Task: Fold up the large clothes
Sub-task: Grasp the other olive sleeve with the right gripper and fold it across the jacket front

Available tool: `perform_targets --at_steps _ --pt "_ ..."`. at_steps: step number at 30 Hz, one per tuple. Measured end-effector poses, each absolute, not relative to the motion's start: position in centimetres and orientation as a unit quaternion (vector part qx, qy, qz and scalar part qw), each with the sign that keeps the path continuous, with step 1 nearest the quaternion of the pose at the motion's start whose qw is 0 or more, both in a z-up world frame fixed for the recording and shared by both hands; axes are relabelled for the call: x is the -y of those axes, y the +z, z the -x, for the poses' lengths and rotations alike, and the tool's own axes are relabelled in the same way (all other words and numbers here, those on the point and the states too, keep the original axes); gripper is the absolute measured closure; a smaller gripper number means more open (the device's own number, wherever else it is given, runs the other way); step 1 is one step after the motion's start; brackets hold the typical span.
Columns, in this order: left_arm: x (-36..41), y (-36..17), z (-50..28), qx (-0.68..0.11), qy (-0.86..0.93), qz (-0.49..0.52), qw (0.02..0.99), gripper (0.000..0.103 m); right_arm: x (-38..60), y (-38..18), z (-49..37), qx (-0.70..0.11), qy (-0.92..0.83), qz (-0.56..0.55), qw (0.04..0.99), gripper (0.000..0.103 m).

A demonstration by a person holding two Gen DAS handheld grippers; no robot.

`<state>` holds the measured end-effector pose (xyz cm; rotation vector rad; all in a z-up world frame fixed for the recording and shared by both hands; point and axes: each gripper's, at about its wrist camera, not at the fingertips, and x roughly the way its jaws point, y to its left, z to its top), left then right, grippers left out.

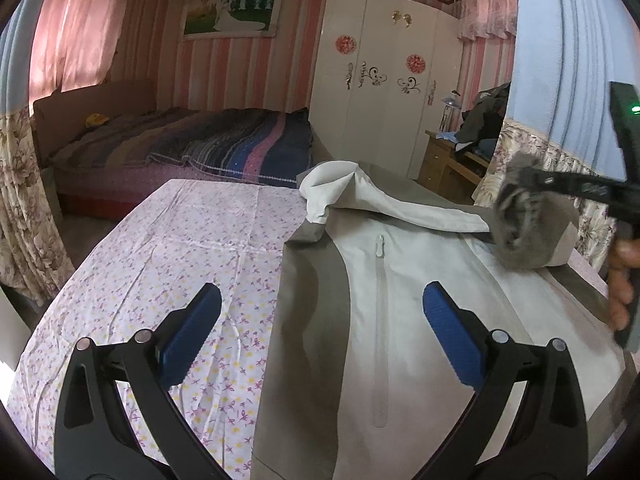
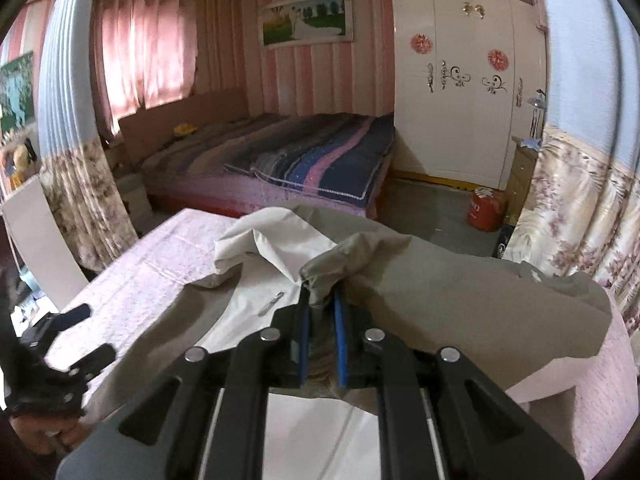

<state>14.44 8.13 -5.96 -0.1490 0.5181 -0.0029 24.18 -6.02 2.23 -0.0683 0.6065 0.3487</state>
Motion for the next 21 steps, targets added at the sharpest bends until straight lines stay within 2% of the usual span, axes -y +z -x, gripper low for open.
perform_targets --at_steps 2,4,5,6,8,17,21 --pt "-8.3 -6.1 -14.5 -0.258 0.003 0.074 0.963 0.003 5.6 1.2 -24.9 -0.301 0.159 0.029 0.940 0.091" --pt "-8.5 -6.2 -14.6 -0.260 0.008 0.076 0.963 0.003 5.6 0.1 -25.4 -0.308 0.144 0.021 0.940 0.082" --pt "-8.6 -6.2 -14.7 -0.261 0.009 0.078 0.962 0.003 5.6 -0.3 -25.5 -0.308 0.134 0.020 0.942 0.073" --pt "-8.7 -6.3 -14.7 -0.262 0.010 0.079 0.962 0.003 5.6 -0.7 -25.5 -0.308 0.122 0.018 0.943 0.052" --pt "-8.8 -6.4 -14.8 -0.263 0.014 0.077 0.962 0.003 6.0 -0.8 -25.1 -0.300 0.108 0.016 0.948 0.030" --pt "-8.1 -6.2 -15.4 -0.263 0.017 0.059 0.963 0.003 10.5 1.3 -21.0 -0.253 0.059 0.045 0.965 0.019" --pt "-7.1 -4.5 -16.6 -0.268 0.018 0.047 0.962 0.003 14.1 1.5 -19.7 -0.239 0.034 0.046 0.969 0.018"
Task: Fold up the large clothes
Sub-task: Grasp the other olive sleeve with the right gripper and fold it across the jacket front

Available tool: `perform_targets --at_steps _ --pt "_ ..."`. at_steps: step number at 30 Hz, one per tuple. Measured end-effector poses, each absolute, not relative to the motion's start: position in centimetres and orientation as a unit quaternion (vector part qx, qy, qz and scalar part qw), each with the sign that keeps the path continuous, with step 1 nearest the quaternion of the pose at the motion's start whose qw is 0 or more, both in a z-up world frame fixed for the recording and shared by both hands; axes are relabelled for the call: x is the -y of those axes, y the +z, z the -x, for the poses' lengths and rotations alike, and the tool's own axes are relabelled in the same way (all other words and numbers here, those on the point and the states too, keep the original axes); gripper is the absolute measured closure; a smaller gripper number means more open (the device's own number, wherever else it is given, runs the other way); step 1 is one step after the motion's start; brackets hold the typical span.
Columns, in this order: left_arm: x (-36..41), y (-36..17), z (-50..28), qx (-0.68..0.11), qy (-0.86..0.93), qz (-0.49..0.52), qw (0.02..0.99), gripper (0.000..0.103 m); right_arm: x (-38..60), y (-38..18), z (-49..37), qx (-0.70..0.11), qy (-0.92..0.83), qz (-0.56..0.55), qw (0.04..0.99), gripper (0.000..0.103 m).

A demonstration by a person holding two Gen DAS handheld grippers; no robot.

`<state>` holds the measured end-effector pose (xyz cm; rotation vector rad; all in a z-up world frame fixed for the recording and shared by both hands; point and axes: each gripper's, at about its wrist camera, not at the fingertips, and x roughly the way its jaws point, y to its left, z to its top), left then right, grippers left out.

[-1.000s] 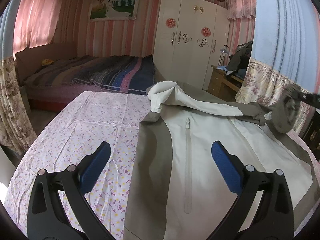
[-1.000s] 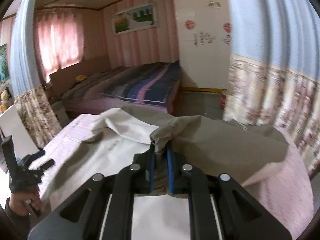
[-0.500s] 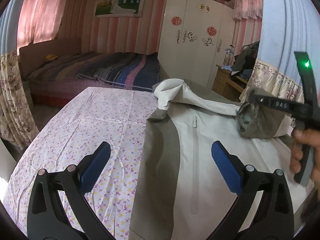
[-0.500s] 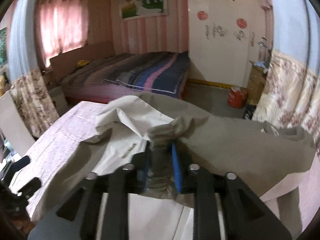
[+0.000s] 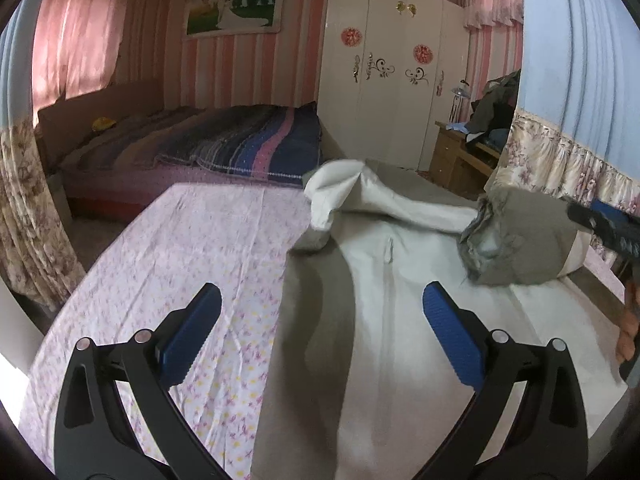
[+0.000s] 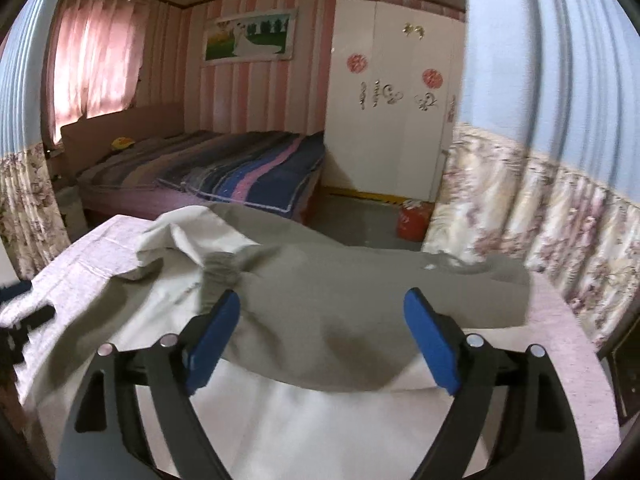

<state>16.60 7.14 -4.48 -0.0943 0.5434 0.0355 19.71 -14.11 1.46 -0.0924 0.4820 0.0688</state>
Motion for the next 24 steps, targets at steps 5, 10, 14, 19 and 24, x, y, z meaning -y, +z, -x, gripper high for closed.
perform_targets --at_steps 5,10,14,19,24 --pt "-3.9 -2.2 -19.1 -0.285 -0.003 0.025 0.958 0.003 19.7 1.1 -19.6 -0.235 0.009 0.001 0.972 0.015" --pt "1.9 -2.2 -22.7 -0.317 -0.060 0.029 0.946 0.003 25.3 1.3 -19.4 -0.229 -0.027 -0.039 0.972 0.014" --pt "6.9 -3.2 -25.5 -0.331 -0.074 -0.018 0.940 0.003 29.0 1.4 -19.3 -0.230 -0.040 -0.075 0.969 0.014" --pt "9.8 -5.8 -29.8 -0.358 -0.057 -0.036 0.931 0.003 33.0 0.6 -19.3 -0.240 -0.049 -0.121 0.962 0.014" --pt "10.1 -5.4 -31.0 -0.346 -0.078 -0.022 0.935 0.073 35.5 -0.3 -19.9 -0.254 -0.063 -0.151 0.953 0.014"
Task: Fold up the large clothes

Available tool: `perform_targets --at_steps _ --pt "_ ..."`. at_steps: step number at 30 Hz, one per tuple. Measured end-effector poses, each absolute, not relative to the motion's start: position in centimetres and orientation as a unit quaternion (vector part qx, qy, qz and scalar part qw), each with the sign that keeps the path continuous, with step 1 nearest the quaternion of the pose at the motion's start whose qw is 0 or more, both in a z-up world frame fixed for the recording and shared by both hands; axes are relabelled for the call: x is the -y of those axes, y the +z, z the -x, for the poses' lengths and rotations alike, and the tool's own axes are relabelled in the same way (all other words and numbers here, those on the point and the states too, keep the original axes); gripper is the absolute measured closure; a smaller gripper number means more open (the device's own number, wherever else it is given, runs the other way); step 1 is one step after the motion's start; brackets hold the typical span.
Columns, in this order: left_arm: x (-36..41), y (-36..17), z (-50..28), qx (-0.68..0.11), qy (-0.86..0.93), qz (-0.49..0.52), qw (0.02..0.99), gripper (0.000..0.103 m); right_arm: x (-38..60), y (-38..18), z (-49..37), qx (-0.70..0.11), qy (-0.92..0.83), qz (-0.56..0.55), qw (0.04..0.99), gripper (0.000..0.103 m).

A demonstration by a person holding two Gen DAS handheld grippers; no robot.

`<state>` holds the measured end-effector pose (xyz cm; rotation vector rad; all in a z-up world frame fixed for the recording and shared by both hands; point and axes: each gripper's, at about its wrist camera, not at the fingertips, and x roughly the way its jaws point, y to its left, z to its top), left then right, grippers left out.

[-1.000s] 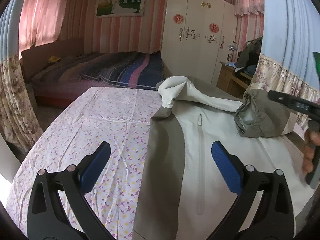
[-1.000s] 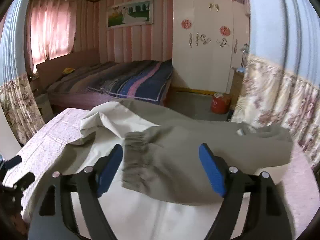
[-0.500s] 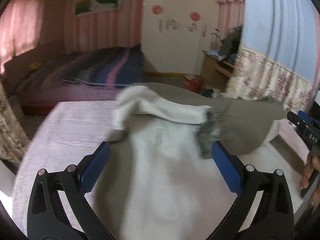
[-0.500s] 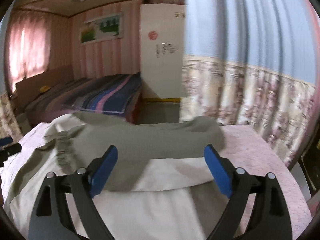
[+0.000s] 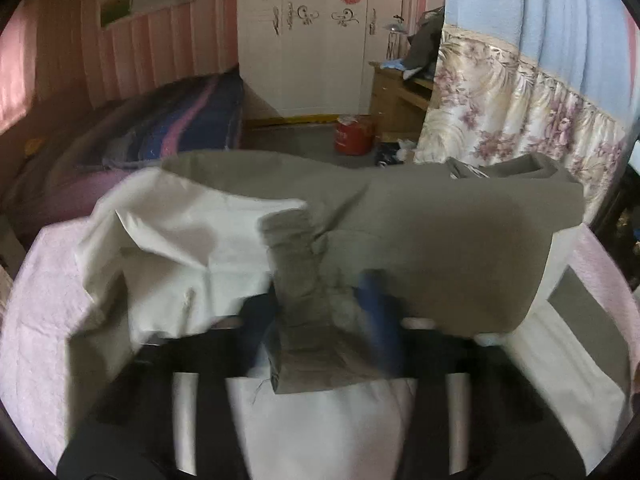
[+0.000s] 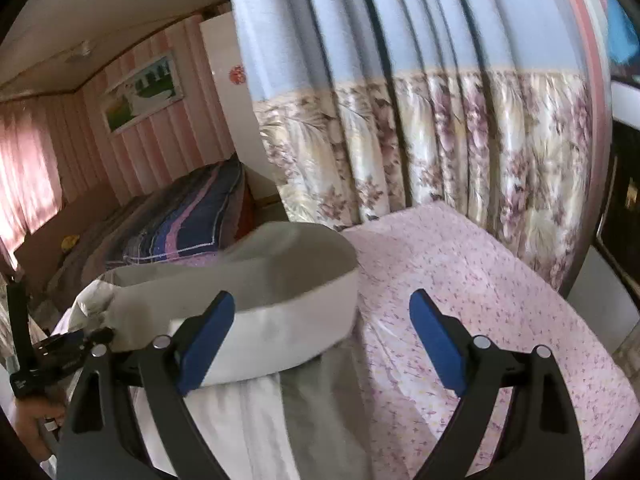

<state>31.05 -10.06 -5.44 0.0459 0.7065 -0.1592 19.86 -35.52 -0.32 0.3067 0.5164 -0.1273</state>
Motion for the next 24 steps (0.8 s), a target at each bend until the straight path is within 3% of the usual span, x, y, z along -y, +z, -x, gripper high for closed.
perform_targets --at_steps 2,6,10,15,18,19,20,22,23,24 --pt "9.7 -3.6 -30.9 -0.309 -0.059 -0.042 0.948 0.095 36.0 -0.5 -19.9 -0.257 -0.068 -0.150 0.952 0.014" --pt "6.5 1.0 -31.0 -0.243 -0.003 -0.056 0.968 0.095 36.1 -0.7 -20.0 -0.258 -0.072 -0.149 0.952 0.014" --pt "2.2 4.2 -32.5 -0.230 0.038 -0.058 0.971 0.095 35.0 -1.0 -20.3 -0.266 -0.070 -0.124 0.953 0.014" --pt "-2.6 1.0 -34.6 -0.283 0.088 -0.066 0.953 0.089 33.7 -0.5 -20.3 -0.271 -0.066 -0.099 0.955 0.014" --pt "-5.4 -2.1 -34.9 -0.334 0.077 -0.010 0.939 0.070 33.3 1.2 -19.9 -0.255 -0.049 -0.109 0.959 0.014" --pt "-6.1 -2.2 -34.6 -0.338 0.072 0.007 0.938 0.055 33.1 2.0 -20.0 -0.252 -0.031 -0.115 0.960 0.014" --pt "-6.5 -2.0 -34.3 -0.334 0.069 0.014 0.940 0.041 32.7 2.7 -20.2 -0.252 -0.021 -0.115 0.961 0.013" --pt "-7.2 0.1 -33.4 -0.308 0.063 0.030 0.949 0.021 31.1 4.9 -21.5 -0.250 -0.004 -0.092 0.964 0.009" --pt "-7.0 1.7 -33.1 -0.296 0.053 0.043 0.953 0.012 30.2 5.8 -22.4 -0.248 0.001 -0.078 0.966 0.007" --pt "-6.4 2.7 -33.1 -0.290 0.038 0.049 0.955 0.010 29.1 6.8 -23.9 -0.246 0.016 -0.065 0.967 0.006"
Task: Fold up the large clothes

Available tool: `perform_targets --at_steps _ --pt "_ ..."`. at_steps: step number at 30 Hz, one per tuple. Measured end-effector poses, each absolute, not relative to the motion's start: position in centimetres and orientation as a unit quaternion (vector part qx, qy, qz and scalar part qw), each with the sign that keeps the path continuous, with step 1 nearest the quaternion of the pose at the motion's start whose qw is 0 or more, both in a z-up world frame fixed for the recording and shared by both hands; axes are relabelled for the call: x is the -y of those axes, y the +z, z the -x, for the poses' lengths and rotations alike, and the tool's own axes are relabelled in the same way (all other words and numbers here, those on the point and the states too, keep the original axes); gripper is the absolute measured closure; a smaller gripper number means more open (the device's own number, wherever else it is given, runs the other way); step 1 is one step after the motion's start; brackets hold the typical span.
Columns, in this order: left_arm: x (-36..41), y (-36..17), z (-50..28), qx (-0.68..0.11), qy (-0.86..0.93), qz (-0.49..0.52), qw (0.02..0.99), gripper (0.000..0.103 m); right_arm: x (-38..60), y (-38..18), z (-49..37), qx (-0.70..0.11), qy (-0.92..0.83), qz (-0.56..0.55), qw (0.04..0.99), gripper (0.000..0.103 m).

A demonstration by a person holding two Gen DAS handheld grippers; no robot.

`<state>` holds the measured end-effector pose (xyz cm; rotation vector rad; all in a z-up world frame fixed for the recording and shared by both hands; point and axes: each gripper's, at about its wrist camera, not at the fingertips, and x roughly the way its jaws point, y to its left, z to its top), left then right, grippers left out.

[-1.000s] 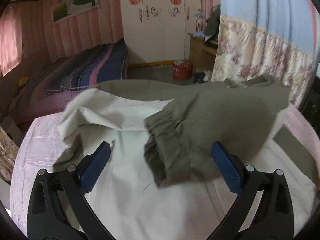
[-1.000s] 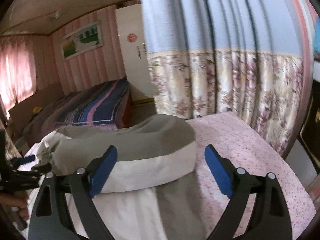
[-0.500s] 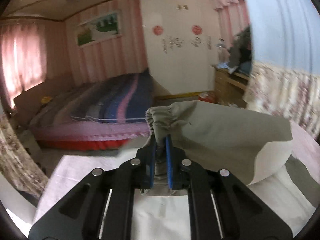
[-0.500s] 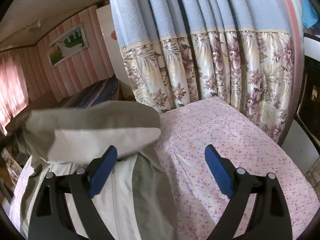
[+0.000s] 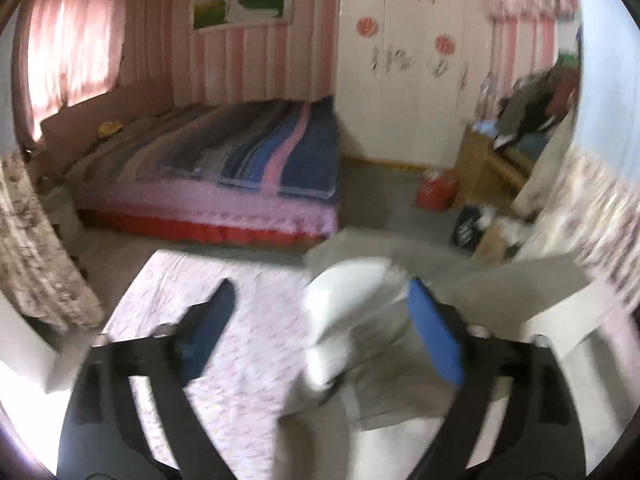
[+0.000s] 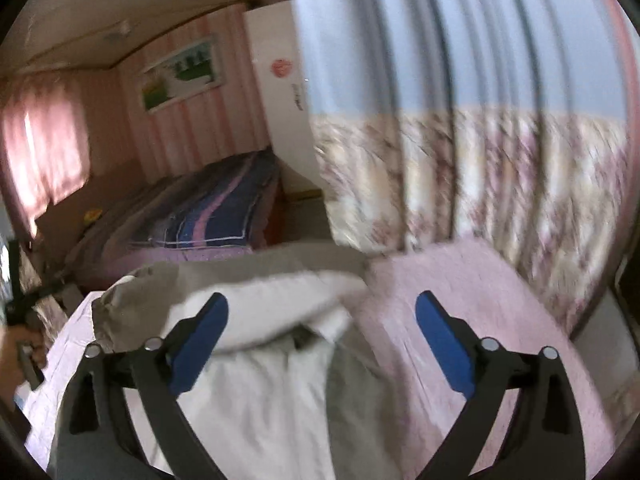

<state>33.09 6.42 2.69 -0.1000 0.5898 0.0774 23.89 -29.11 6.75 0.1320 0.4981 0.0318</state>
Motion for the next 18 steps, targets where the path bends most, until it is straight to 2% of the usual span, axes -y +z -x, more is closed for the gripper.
perform_targets --at_steps 4,9,12,16,18 --pt "-0.9 3.5 -33.5 -0.316 -0.047 0.020 0.947 0.004 25.4 5.1 -30.8 -0.303 0.053 -0.047 0.950 0.005" --pt "4.6 -3.6 -36.4 -0.395 -0.067 -0.024 0.916 0.005 22.0 -0.2 -35.6 -0.360 0.076 -0.042 0.929 0.005" --pt "4.6 -6.2 -38.4 -0.413 -0.034 -0.039 0.909 0.010 20.8 -2.4 -37.5 -0.371 0.079 -0.025 0.925 0.005" --pt "2.0 -6.5 -40.9 -0.399 0.011 -0.027 0.916 0.011 20.5 -5.1 -40.1 -0.392 0.044 0.026 0.918 0.005" --pt "1.1 -7.2 -42.4 -0.406 0.021 -0.044 0.912 0.016 21.0 -6.1 -41.0 -0.399 0.035 0.039 0.915 0.005"
